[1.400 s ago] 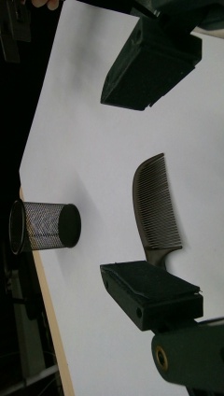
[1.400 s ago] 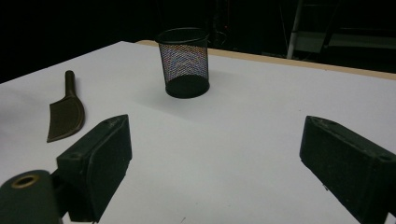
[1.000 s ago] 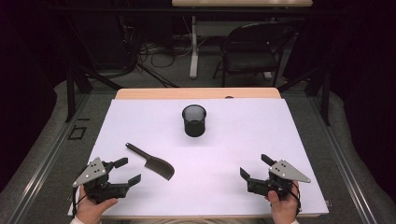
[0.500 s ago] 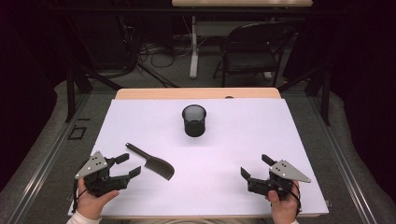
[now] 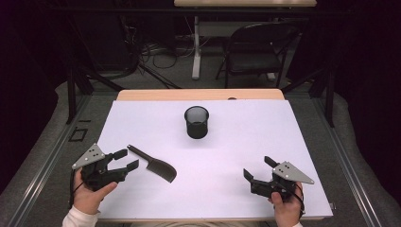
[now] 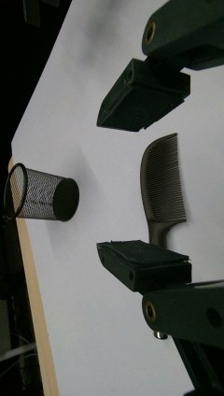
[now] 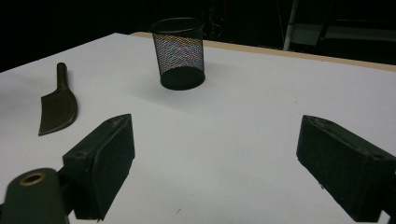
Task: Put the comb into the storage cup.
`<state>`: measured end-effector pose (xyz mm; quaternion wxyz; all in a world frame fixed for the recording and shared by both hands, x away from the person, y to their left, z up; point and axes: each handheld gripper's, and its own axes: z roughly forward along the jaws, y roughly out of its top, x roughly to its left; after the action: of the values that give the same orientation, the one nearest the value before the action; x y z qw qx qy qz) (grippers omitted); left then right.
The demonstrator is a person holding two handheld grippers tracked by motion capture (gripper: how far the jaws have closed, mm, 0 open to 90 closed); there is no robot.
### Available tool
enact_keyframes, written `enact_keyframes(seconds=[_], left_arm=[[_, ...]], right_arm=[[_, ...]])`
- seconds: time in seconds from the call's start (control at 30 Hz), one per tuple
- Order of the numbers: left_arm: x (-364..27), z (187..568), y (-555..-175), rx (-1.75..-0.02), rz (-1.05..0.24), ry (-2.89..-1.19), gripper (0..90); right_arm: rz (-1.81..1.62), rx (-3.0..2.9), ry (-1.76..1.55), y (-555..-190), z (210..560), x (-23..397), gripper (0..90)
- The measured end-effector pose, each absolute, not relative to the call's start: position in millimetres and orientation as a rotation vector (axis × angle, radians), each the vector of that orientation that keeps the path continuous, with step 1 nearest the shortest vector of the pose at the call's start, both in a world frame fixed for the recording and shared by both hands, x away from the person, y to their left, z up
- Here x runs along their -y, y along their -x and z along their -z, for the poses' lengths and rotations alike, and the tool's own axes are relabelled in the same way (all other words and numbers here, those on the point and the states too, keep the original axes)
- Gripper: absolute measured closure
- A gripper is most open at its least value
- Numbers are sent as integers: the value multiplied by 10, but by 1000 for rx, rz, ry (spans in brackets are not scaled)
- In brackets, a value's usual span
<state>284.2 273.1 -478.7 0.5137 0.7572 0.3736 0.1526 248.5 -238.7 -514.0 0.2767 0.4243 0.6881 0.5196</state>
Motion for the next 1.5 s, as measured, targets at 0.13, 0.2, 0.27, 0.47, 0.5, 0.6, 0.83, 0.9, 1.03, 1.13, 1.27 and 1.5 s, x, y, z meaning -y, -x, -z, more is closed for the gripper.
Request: enact_keyframes(seconds=[0.13,0.2,0.27,0.47,0.5,0.6,0.83,0.9,1.03,1.13,1.27,1.5], left_arm=[[-2747,4759,-2894,-925,-364,-1821,351],[-2749,4733,-2930,-945,-364,-1836,353],[-2749,4714,-2962,-954,-360,-1850,360],[-2718,4673,-3054,-984,-354,-1883,416],[-2718,4673,-3054,-984,-354,-1883,421],[-2705,4641,-3088,-1008,-355,-1887,453],[-2691,4544,-3162,-1065,-367,-1892,469],[-2695,4528,-3184,-1080,-368,-1887,469],[-2697,4517,-3232,-1112,-357,-1877,479],[-2693,4524,-3271,-1125,-372,-1878,484],[-2685,4545,-3324,-1132,-385,-1884,494],[-2688,4588,-3419,-1153,-383,-1878,524]], right_arm=[[-1389,-1856,-1134,-2483,5142,2383,115],[-1390,-1854,-1139,-2482,5142,2385,121],[-1390,-1858,-1144,-2485,5145,2391,125],[-1394,-1856,-1140,-2494,5156,2388,132],[-1394,-1856,-1140,-2494,5156,2388,132],[-1395,-1862,-1143,-2494,5159,2384,137],[-1404,-1864,-1154,-2501,5170,2379,139],[-1399,-1869,-1150,-2502,5170,2382,139],[-1400,-1871,-1144,-2504,5170,2383,140],[-1400,-1874,-1146,-2505,5173,2385,140],[-1395,-1880,-1147,-2508,5176,2390,141],[-1401,-1886,-1148,-2515,5188,2384,142]])
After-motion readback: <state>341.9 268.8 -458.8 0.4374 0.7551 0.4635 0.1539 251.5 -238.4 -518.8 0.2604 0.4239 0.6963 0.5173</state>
